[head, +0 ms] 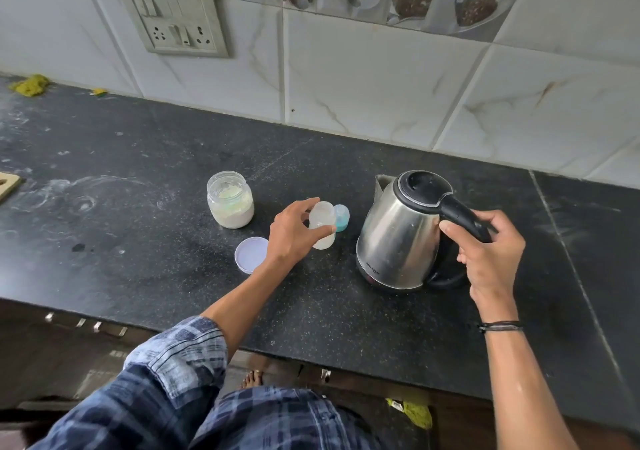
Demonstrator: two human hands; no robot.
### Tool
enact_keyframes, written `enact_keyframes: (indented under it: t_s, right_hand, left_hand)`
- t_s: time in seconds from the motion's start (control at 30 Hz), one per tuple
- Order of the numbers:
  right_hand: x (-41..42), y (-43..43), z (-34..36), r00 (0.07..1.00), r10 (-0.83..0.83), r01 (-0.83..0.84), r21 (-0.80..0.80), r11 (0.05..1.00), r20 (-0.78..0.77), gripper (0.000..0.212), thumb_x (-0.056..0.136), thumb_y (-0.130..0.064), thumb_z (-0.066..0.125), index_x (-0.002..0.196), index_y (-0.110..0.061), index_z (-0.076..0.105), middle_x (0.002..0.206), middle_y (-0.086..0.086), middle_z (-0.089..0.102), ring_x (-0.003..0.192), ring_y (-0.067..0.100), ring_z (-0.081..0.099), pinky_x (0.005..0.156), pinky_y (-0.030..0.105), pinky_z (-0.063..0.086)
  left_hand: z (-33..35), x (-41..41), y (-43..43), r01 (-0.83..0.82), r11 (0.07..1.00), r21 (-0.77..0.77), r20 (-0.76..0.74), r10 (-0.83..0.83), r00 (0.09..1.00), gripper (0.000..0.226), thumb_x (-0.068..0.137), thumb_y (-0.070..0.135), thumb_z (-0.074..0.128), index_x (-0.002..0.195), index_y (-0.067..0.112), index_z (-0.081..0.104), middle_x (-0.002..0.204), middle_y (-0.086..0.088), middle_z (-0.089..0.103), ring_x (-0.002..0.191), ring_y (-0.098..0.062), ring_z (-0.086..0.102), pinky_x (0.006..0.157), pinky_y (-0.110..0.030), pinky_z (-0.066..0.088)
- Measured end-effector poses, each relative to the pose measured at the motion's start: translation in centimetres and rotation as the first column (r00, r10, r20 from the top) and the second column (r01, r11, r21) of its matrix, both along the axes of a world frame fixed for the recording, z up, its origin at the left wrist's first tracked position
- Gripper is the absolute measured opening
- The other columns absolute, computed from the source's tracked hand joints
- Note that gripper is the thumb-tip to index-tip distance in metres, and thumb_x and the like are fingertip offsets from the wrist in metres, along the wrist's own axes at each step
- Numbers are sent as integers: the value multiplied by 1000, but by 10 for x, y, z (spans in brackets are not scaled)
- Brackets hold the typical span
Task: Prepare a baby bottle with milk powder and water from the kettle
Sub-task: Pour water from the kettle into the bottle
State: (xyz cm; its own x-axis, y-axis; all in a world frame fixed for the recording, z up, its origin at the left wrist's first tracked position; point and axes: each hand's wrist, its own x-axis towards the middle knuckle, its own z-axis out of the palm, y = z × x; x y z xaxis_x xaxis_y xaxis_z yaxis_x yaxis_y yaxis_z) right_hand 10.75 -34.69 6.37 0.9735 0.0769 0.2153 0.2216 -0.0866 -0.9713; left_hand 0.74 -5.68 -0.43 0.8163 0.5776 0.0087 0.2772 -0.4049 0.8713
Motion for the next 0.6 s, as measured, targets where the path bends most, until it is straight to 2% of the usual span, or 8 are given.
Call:
enact_keyframes:
  t_s: [0.1, 0.2, 0.43, 0.53, 0.6]
  right_hand:
    - [-9, 0, -3, 998, -56, 55, 44, 998, 11, 34, 64, -34, 96, 86, -30, 70, 69, -7, 69, 50, 8, 55, 43, 22, 43]
    - [-17, -2, -5, 993, -117, 115, 72, 991, 26, 34, 64, -32, 96, 86, -31, 71, 74, -7, 70, 59, 9, 59, 53, 22, 48]
    - [-28, -8, -14, 957, -288, 284, 94, 954, 35, 33, 67, -27, 95, 87, -34, 70, 84, -10, 73, 71, 16, 63, 66, 35, 54]
    - [-30, -6, -18, 926, -376, 370, 123, 921, 33, 34, 68, -25, 95, 89, -30, 69, 89, -2, 73, 74, 18, 64, 70, 44, 57]
    - [-32, -2, -21, 898, -438, 426, 155, 891, 47, 34, 69, -23, 94, 89, -29, 67, 89, 1, 73, 76, 15, 66, 72, 41, 58]
  left_hand:
    - [-1, -1, -1, 6, 1000, 7, -4, -6, 1000, 66, 73, 39, 91, 133, 31, 65, 124, 12, 68, 97, 0, 58, 87, -23, 41]
    - [-1, 0, -3, 16, 1000, 8, -6, -16, 1000, 66, 74, 38, 91, 134, 30, 65, 126, 10, 68, 100, -3, 59, 90, -24, 43]
    - [-4, 2, -9, 29, 1000, -1, -11, -29, 1000, 67, 74, 36, 91, 136, 28, 64, 128, 7, 68, 103, -5, 59, 89, -25, 45]
    - [-6, 1, -8, 28, 1000, -1, -22, -28, 999, 68, 74, 36, 91, 136, 28, 65, 129, 8, 68, 106, -6, 60, 92, -27, 46]
    - [-7, 0, -7, 22, 1000, -1, -25, -22, 999, 67, 73, 37, 91, 134, 29, 65, 128, 9, 68, 105, -6, 60, 93, -28, 47]
